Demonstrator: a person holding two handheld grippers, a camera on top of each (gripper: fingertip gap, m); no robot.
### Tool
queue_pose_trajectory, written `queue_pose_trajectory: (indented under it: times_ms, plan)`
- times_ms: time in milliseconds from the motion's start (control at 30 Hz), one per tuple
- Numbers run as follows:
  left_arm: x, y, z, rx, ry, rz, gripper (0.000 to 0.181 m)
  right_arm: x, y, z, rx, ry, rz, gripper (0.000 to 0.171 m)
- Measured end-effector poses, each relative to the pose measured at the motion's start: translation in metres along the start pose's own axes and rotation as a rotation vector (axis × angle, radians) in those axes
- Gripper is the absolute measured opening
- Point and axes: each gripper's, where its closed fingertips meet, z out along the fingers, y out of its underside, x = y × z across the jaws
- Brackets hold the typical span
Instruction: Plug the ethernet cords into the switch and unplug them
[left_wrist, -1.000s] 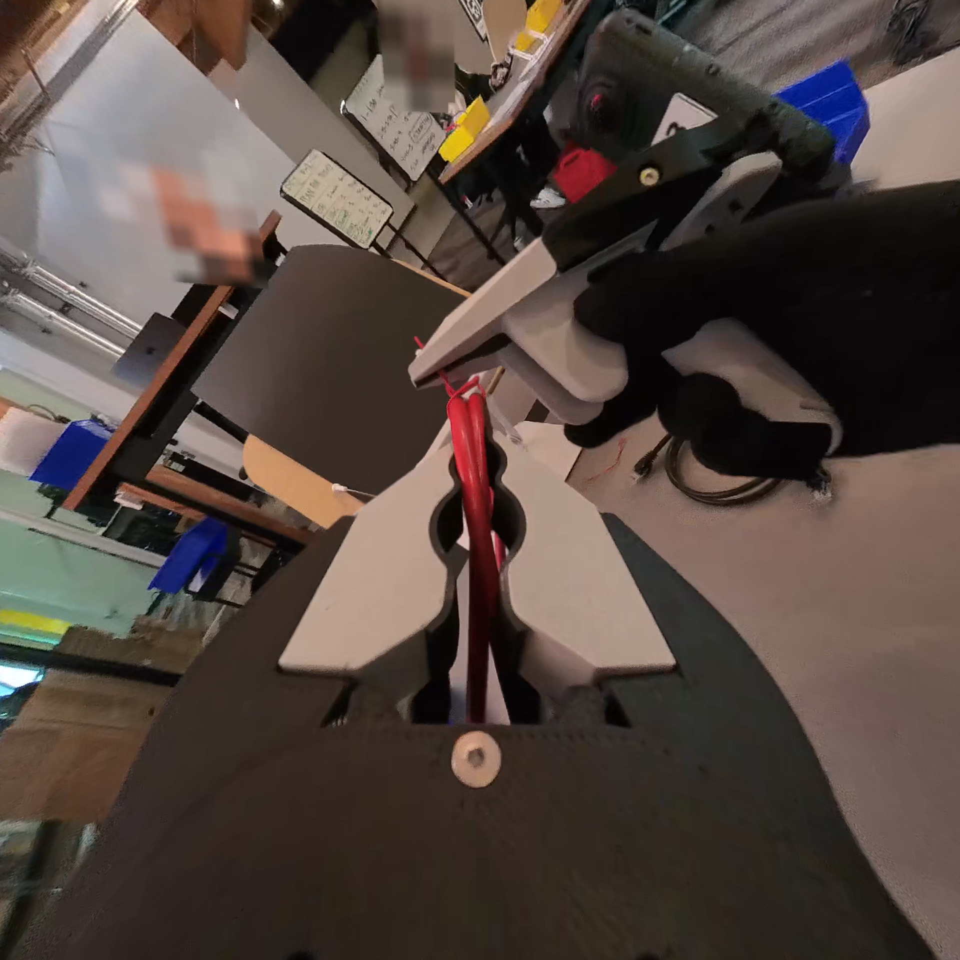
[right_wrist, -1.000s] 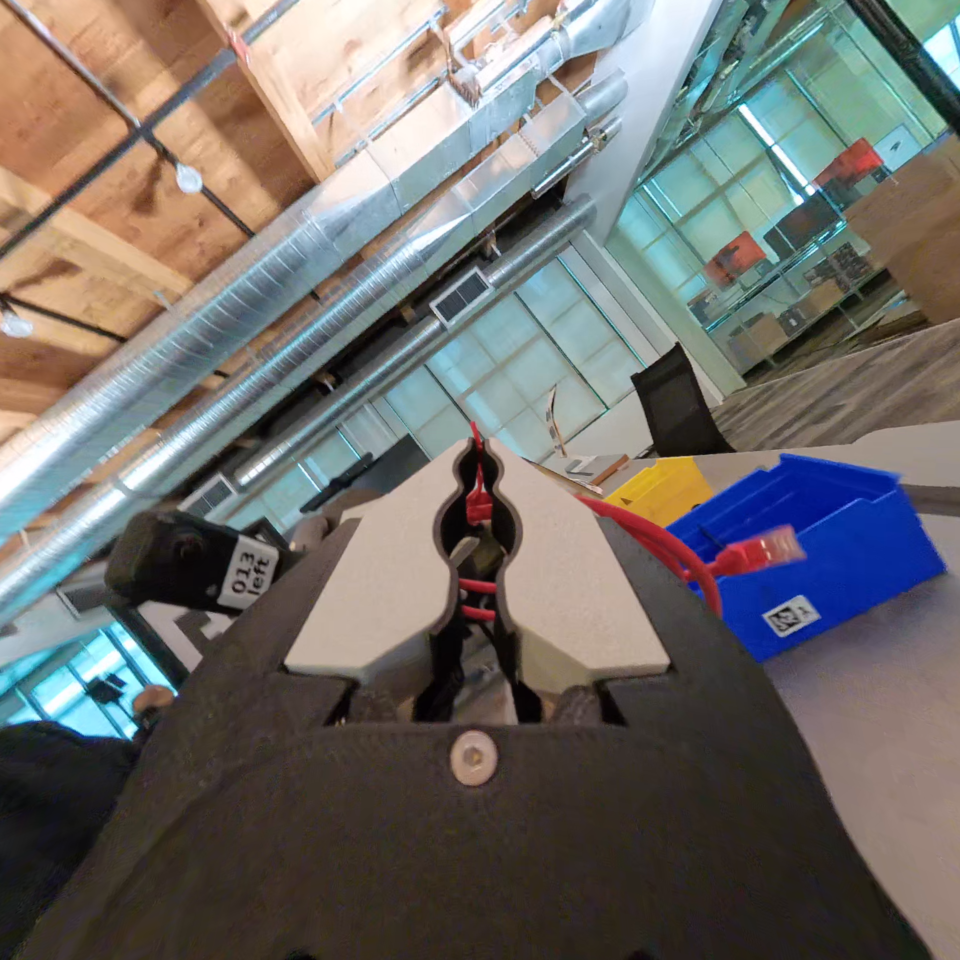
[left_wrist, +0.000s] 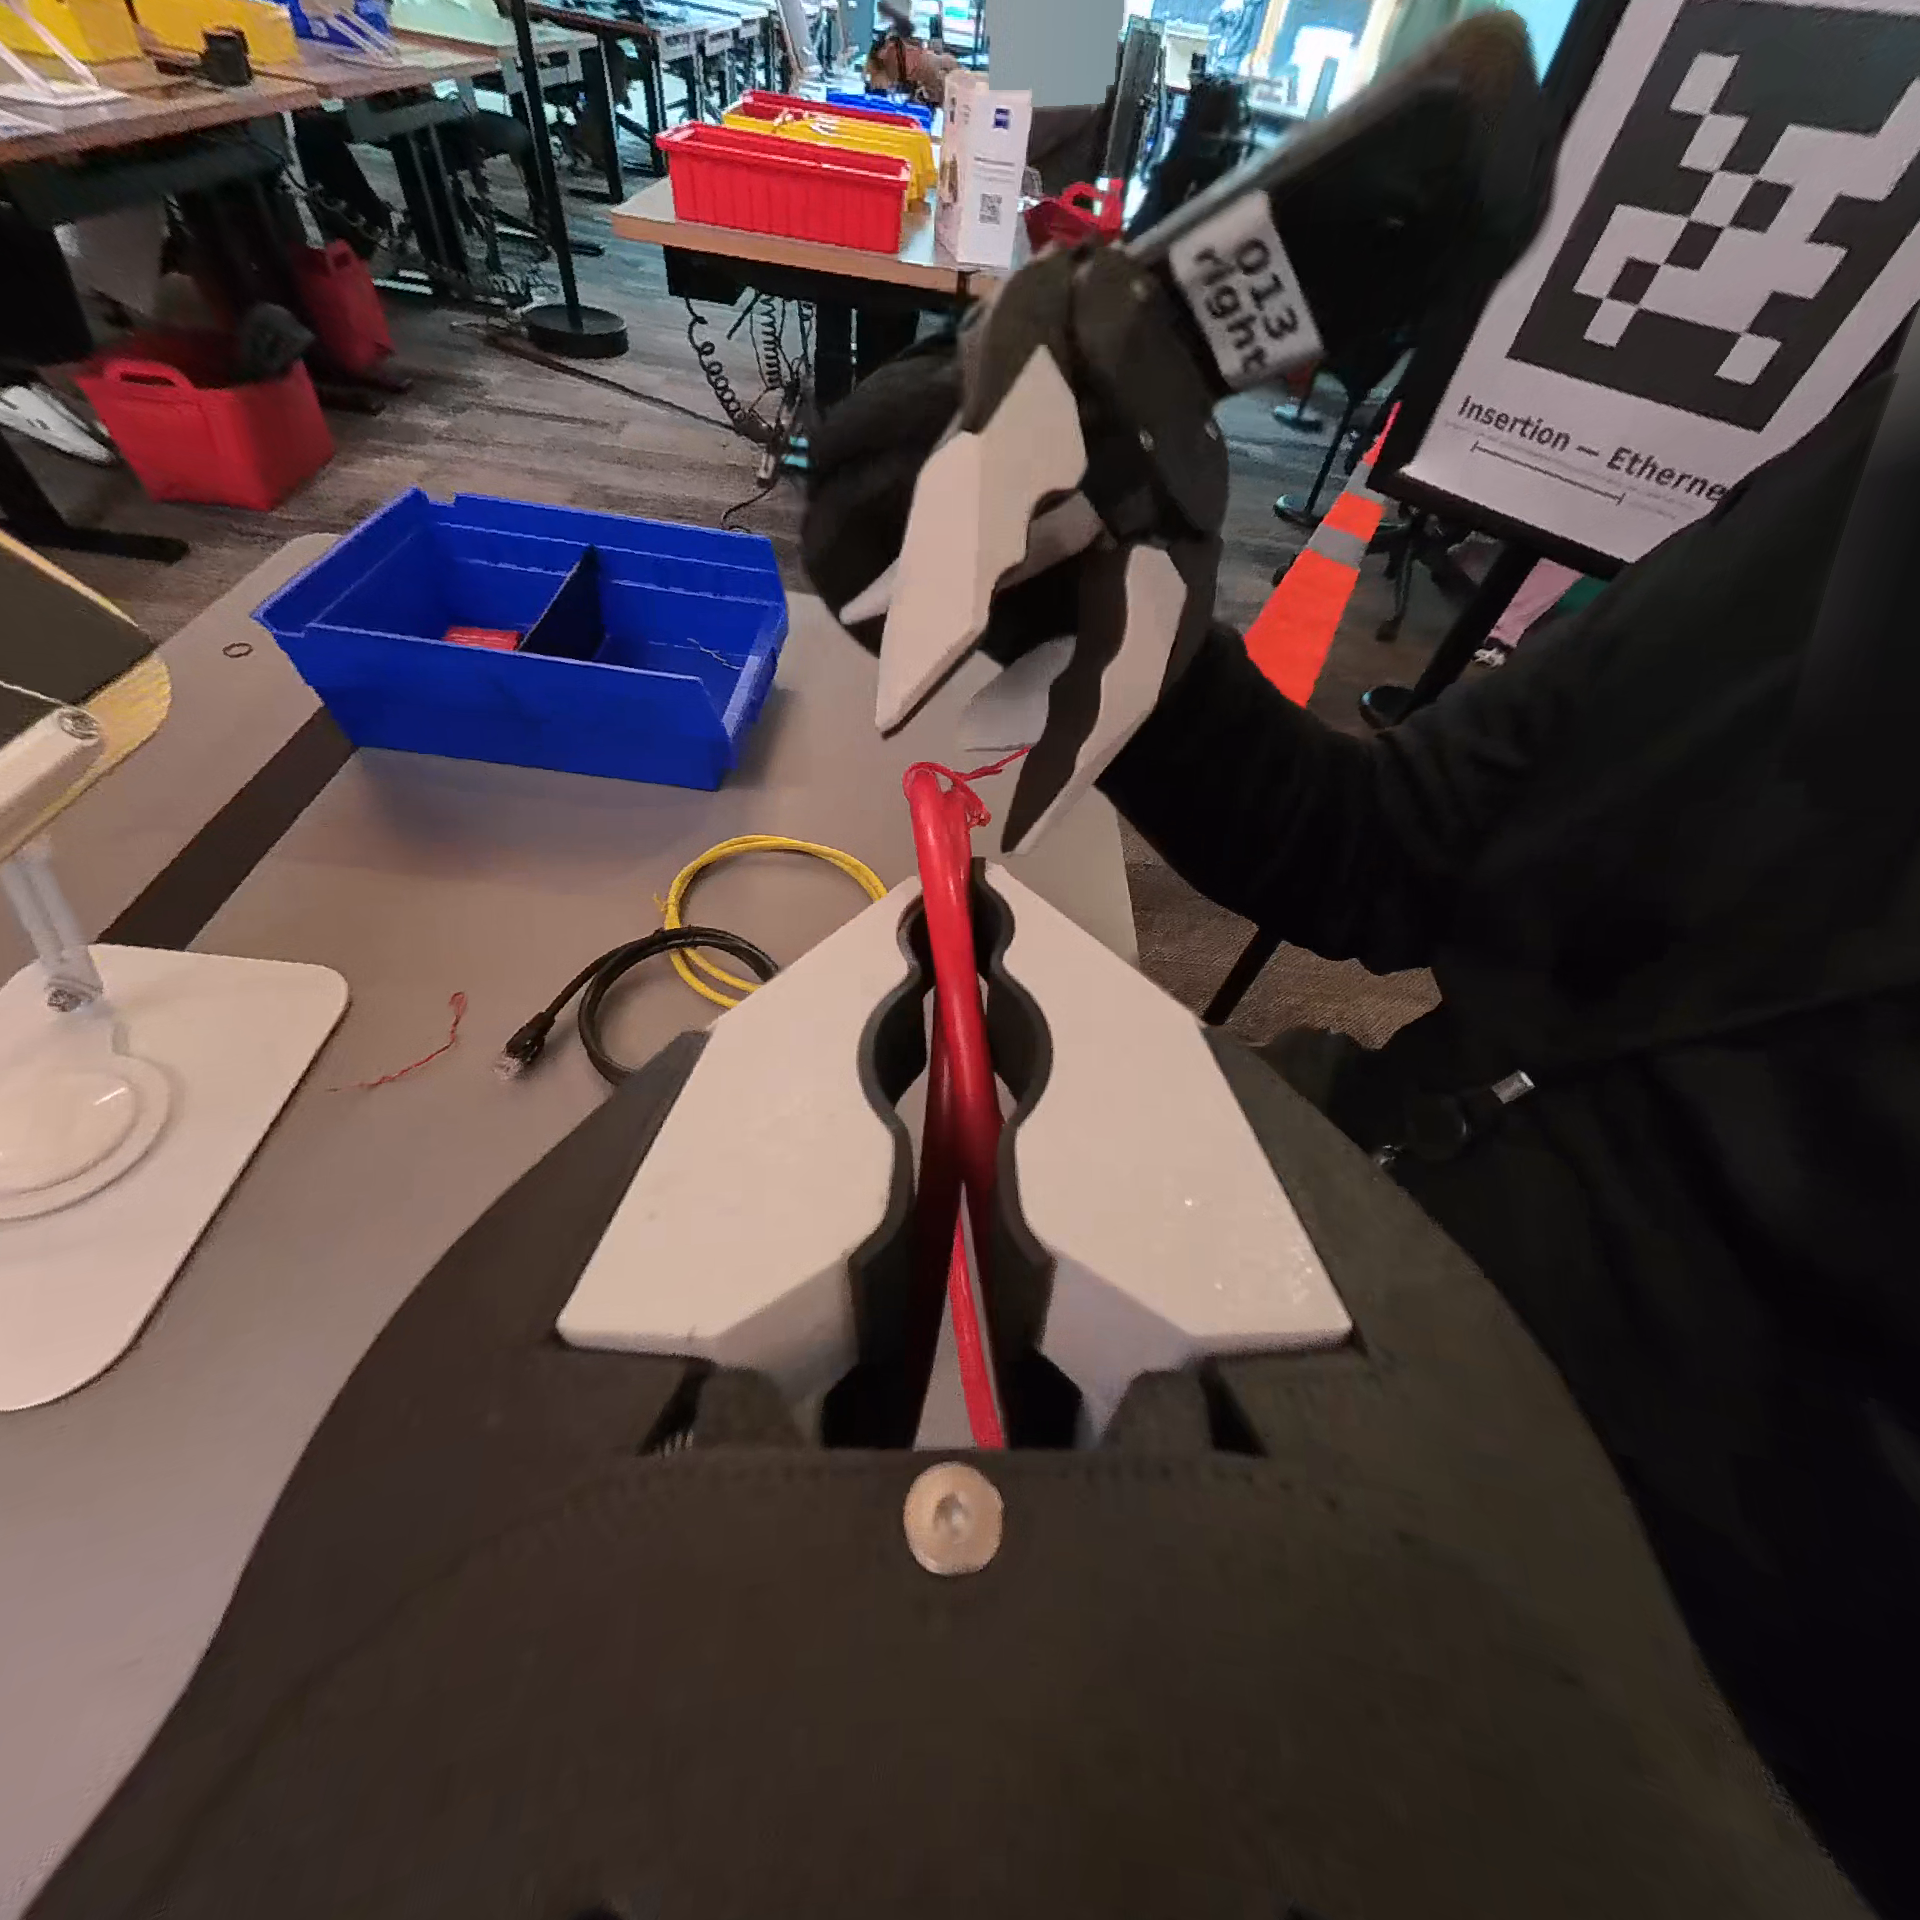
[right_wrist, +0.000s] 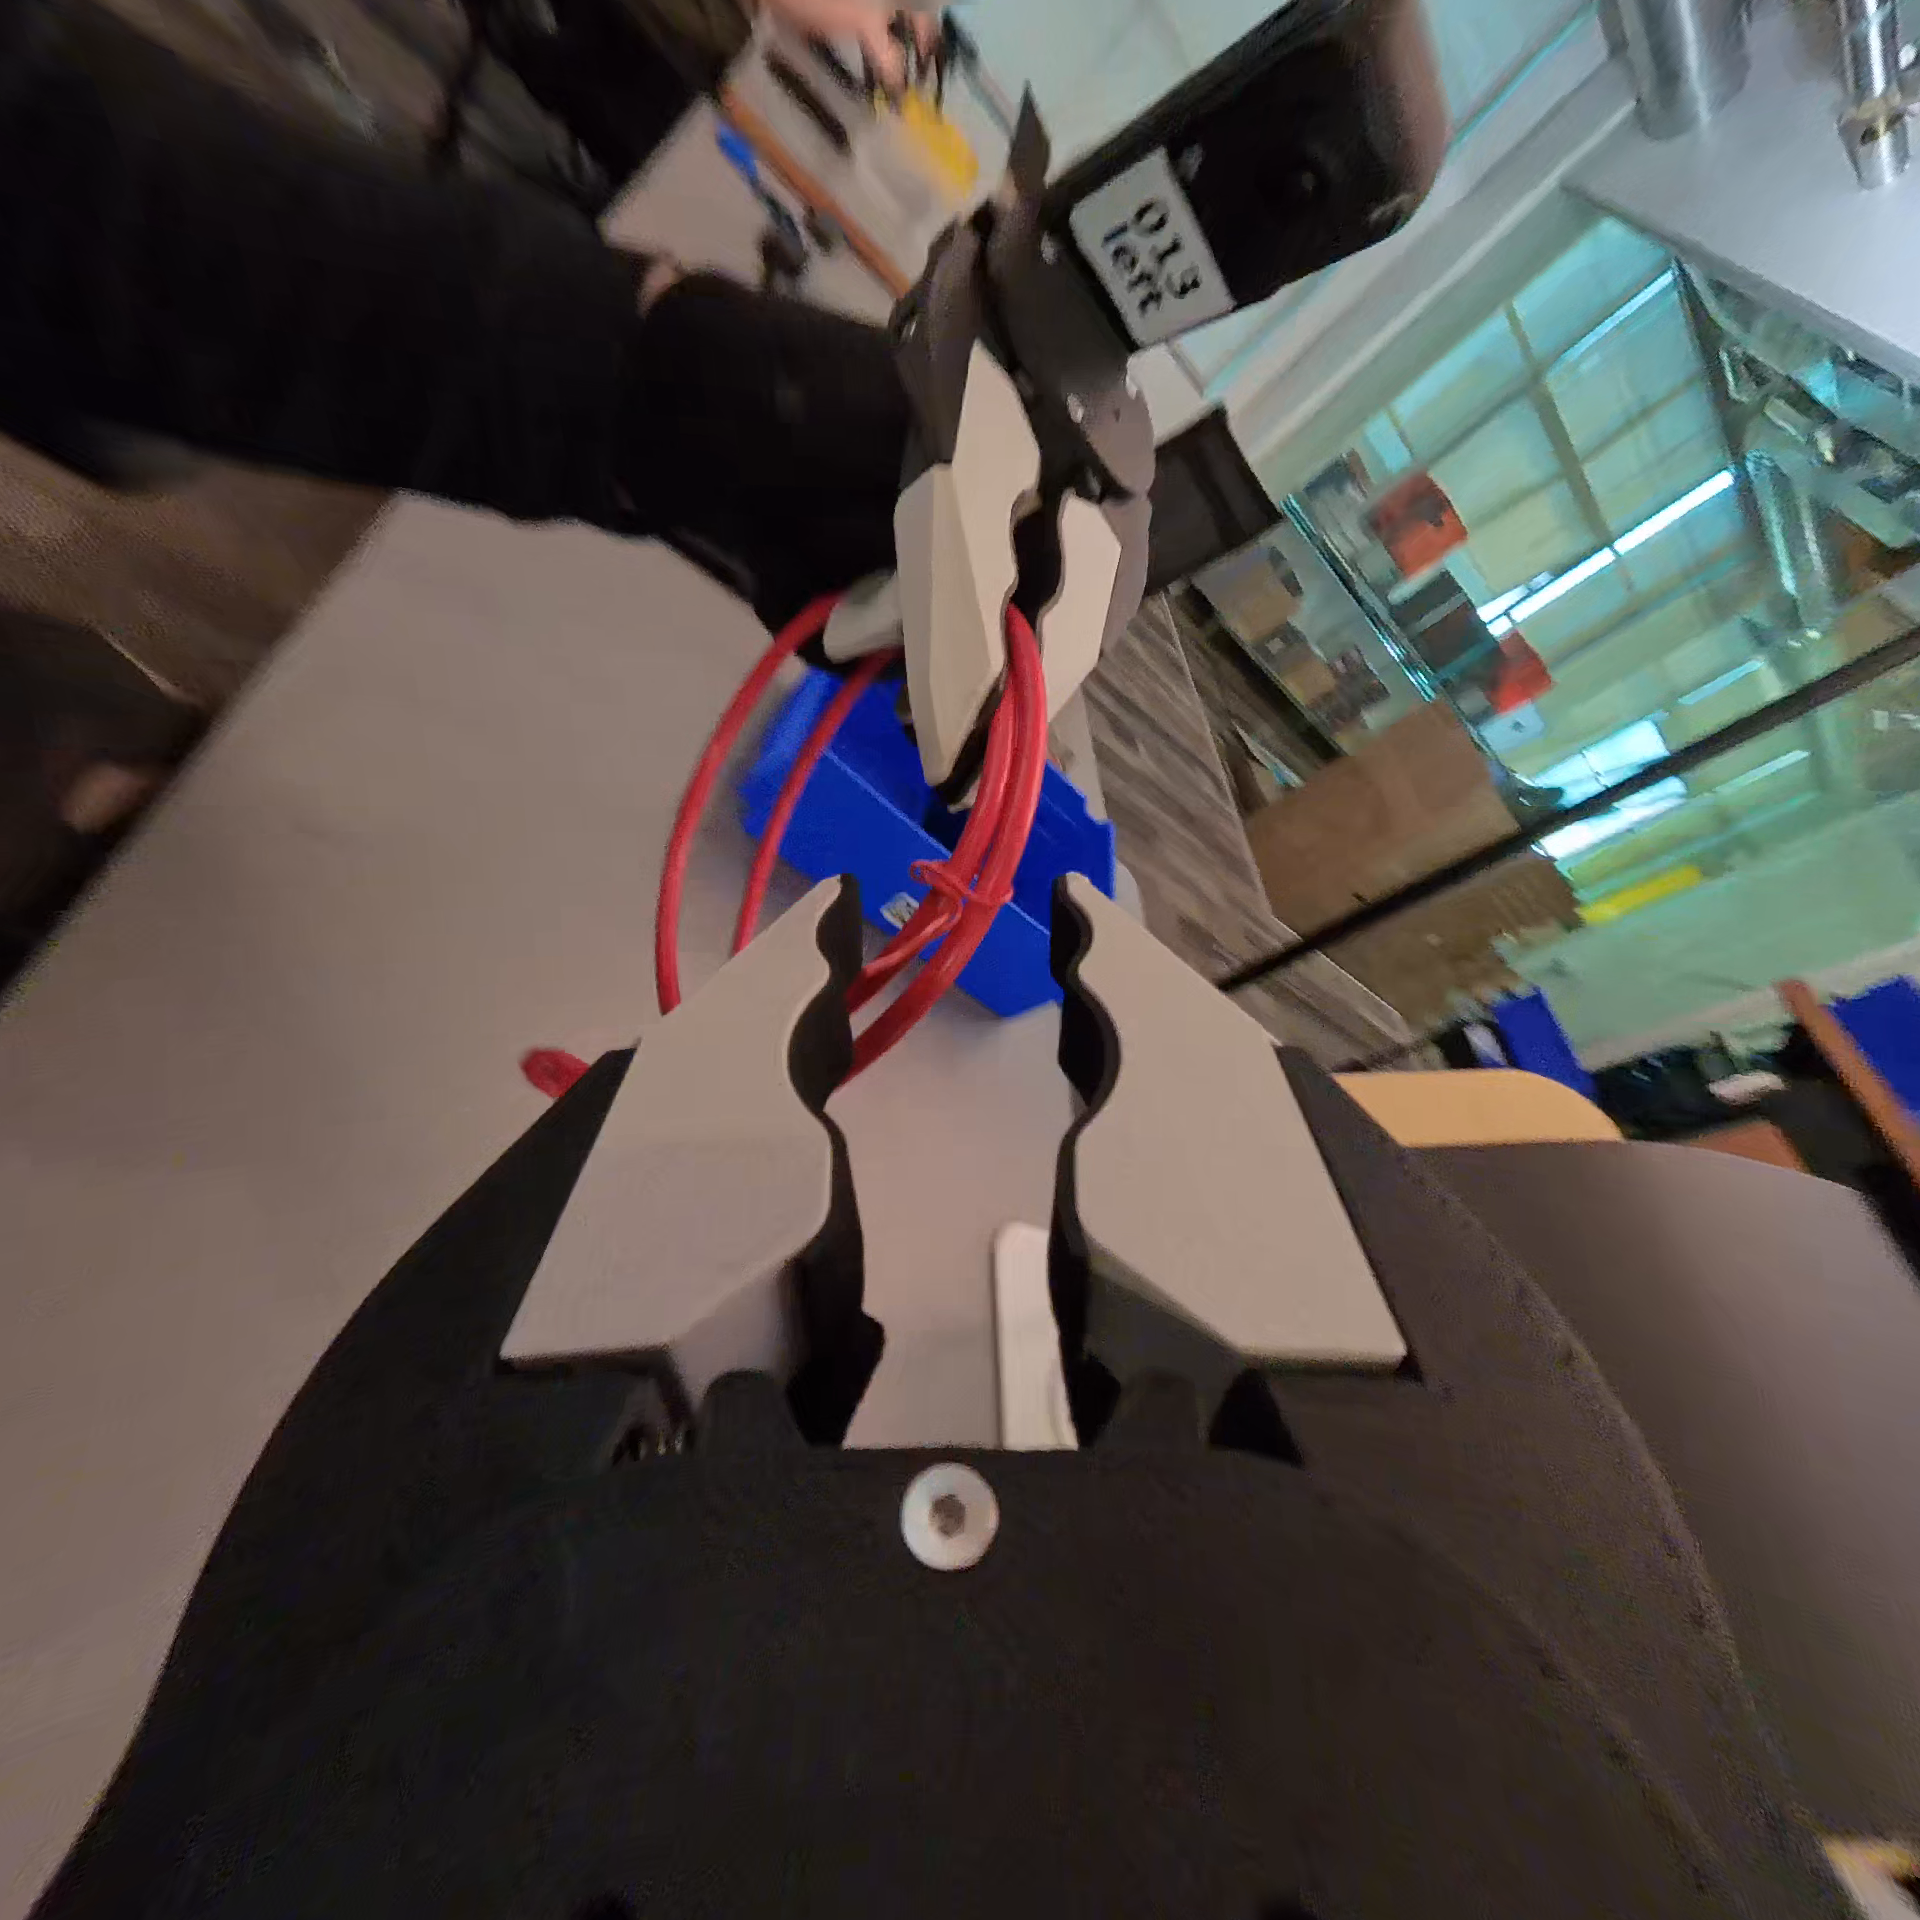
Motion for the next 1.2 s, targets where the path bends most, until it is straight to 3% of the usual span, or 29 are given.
queue_pose_trajectory:
  times_ms: [133, 400, 800, 1033, 1200]
  plan:
    - [-0.004, -0.002, -0.001, 0.016, 0.009, -0.065, 0.001, 0.004, 0.005, 0.005, -0.136, 0.085, -0.163, 0.019]
    - [-0.007, -0.003, -0.004, 0.018, 0.006, -0.134, 0.001, 0.008, 0.0, 0.004, -0.228, 0.159, -0.313, 0.012]
    - [-0.006, 0.001, -0.001, -0.031, -0.026, -0.143, 0.001, 0.003, 0.009, 0.011, -0.318, 0.137, -0.351, 0.005]
    - [-0.012, -0.004, 0.001, -0.033, -0.123, -0.075, 0.002, 0.017, 0.019, 0.015, -0.267, 0.179, -0.144, 0.001]
    - [-0.02, -0.021, -0.002, 0.046, -0.256, 0.043, 0.002, 0.042, 0.011, 0.01, -0.032, 0.251, 0.181, 0.0]
